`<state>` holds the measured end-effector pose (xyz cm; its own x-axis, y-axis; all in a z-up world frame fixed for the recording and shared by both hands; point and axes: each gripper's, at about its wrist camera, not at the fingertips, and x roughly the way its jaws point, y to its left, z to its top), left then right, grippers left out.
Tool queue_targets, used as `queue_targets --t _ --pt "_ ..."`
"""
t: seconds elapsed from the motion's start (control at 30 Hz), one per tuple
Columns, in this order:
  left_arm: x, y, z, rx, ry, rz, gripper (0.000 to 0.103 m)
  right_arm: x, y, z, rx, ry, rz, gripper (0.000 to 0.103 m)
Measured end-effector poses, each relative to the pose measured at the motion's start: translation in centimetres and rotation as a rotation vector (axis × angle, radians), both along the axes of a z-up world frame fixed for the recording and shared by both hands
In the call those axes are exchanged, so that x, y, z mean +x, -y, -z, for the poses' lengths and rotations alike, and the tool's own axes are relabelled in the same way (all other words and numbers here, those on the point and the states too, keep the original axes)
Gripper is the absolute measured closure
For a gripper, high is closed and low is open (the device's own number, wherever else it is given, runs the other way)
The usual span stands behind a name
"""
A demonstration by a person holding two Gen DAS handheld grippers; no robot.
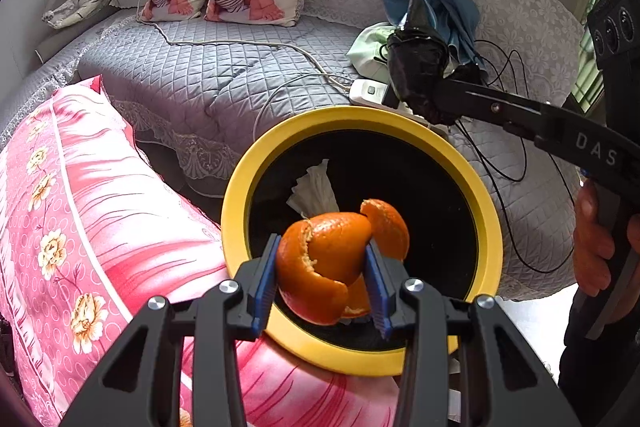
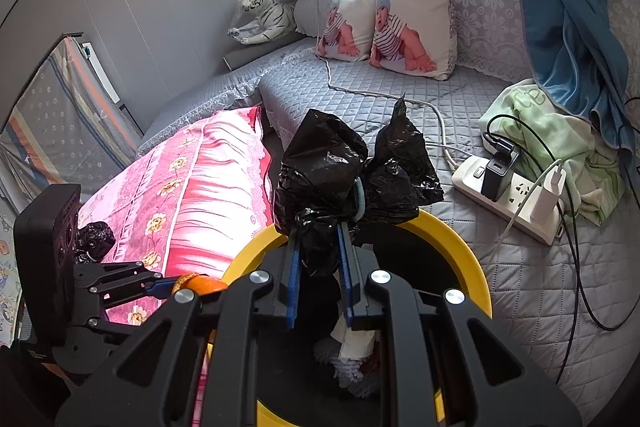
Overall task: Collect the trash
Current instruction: 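Carry the orange peel and black bag over the yellow-rimmed bin with both tools, then open both tools over the bin to drop the peel and bag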
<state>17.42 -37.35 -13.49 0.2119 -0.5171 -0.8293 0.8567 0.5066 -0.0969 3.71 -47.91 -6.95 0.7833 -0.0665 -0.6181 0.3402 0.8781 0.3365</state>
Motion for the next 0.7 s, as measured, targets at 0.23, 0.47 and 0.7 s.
queue_targets --t 0.23,0.47,0.7 --pt "-0.1 0.7 0.8 0.009 -0.025 0.002 0.065 0.0 0.3 -0.1 0.013 0.006 -0.005 0.086" --pt "0.1 0.4 0.7 0.004 -0.055 -0.021 0.057 -0.3 1.1 -0.1 0.041 0.014 0.028 0.07" --pt "0.3 -0.3 -0.4 -0.032 -0.045 -0.041 0.055 -1.0 1.4 -1.1 0.029 0.033 0.059 0.07"
